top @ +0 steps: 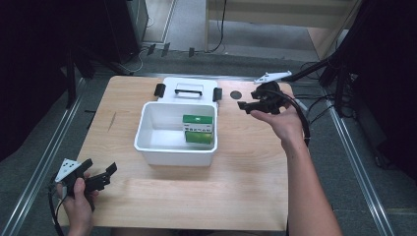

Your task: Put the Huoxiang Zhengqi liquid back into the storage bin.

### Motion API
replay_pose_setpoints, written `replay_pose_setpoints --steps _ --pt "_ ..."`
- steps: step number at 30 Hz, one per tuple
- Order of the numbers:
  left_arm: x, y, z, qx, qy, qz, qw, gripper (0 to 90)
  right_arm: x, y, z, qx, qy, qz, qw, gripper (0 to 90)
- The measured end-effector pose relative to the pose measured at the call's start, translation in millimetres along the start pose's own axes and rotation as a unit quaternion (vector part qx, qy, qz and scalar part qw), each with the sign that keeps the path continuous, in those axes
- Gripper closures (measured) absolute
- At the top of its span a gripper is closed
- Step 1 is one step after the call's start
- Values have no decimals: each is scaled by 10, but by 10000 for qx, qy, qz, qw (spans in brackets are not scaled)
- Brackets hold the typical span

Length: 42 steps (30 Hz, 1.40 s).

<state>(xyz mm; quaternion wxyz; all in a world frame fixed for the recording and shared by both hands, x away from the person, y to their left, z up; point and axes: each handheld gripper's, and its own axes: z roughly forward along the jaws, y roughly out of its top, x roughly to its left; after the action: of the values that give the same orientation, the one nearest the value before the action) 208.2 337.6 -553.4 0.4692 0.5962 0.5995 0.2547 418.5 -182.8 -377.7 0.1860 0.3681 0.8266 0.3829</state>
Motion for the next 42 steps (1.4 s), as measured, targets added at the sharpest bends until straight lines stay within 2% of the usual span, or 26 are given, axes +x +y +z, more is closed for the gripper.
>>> replay_pose_setpoints --steps 4,6,8,9,11,13,15,17,18,19,20,21,23,25,27,28,30,31,33,35,37,42 --pt "0 2 3 18 -4 23 10000 1 -113 -215 -41 -275 -192 468 9983 379" --pt "-1 2 3 20 -6 26 10000 2 -161 -334 -83 -398 -312 585 9970 443" --pt "1 1 0 14 -15 11 10000 2 -193 -472 -154 -600 -455 647 9951 548" --pt "4 1 -3 13 -24 6 10000 1 -201 -520 -180 -701 -501 701 9938 567" --pt "5 1 -4 15 -29 8 10000 2 -235 -668 -253 -1022 -535 1006 9882 589" --pt "4 1 -5 16 -32 15 10000 1 -250 -816 -290 -1257 -639 1129 9835 584" --pt "3 0 -5 5 -34 6 10000 1 -261 -970 -306 -1342 -753 1125 9817 572" --pt "4 -1 -6 -1 -29 -3 10000 1 -258 -1129 -314 -1319 -827 1253 9798 562" --pt "3 -1 -6 -7 -24 -9 10000 2 -253 -1189 -317 -1304 -875 1323 9787 542" --pt "3 -1 -7 -4 -24 -7 10000 1 -240 -1285 -326 -1265 -985 1477 9760 490" --pt "3 -1 -7 -4 -24 -7 10000 1 -240 -1285 -326 -1265 -985 1477 9760 490" --pt "3 0 -6 2 -18 4 10000 1 -223 -1437 -342 -1243 -1095 1642 9724 455" --pt "2 0 -4 9 -25 13 10000 2 -209 -1561 -350 -1108 -1172 1801 9703 339" --pt "1 0 -4 6 -23 10 10000 1 -179 -1709 -358 -950 -1393 1777 9695 256" --pt "1 0 -5 10 -23 16 10000 2 -153 -1829 -374 -929 -1603 1796 9661 155" --pt "1 0 -5 10 -23 16 10000 2 -153 -1829 -374 -929 -1603 1796 9661 155" --pt "1 0 -6 9 -22 18 10000 2 -112 -1957 -406 -1007 -1840 1725 9624 107" --pt "0 0 -5 5 -13 14 10000 1 -87 -2052 -429 -1044 -1932 1714 9604 20" --pt "-1 0 -5 9 -8 17 10000 2 -82 -2118 -443 -1050 -1871 1767 9606 0" --pt "-2 0 -4 3 -6 12 10000 1 -61 -2224 -471 -1095 -1969 1746 9585 0" --pt "-2 0 -5 3 0 12 10000 1 -56 -2308 -492 -1103 -1929 1870 9569 0" --pt "-1 0 -5 8 3 12 10000 1 -32 -2542 -548 -1026 -1906 1998 9556 0"
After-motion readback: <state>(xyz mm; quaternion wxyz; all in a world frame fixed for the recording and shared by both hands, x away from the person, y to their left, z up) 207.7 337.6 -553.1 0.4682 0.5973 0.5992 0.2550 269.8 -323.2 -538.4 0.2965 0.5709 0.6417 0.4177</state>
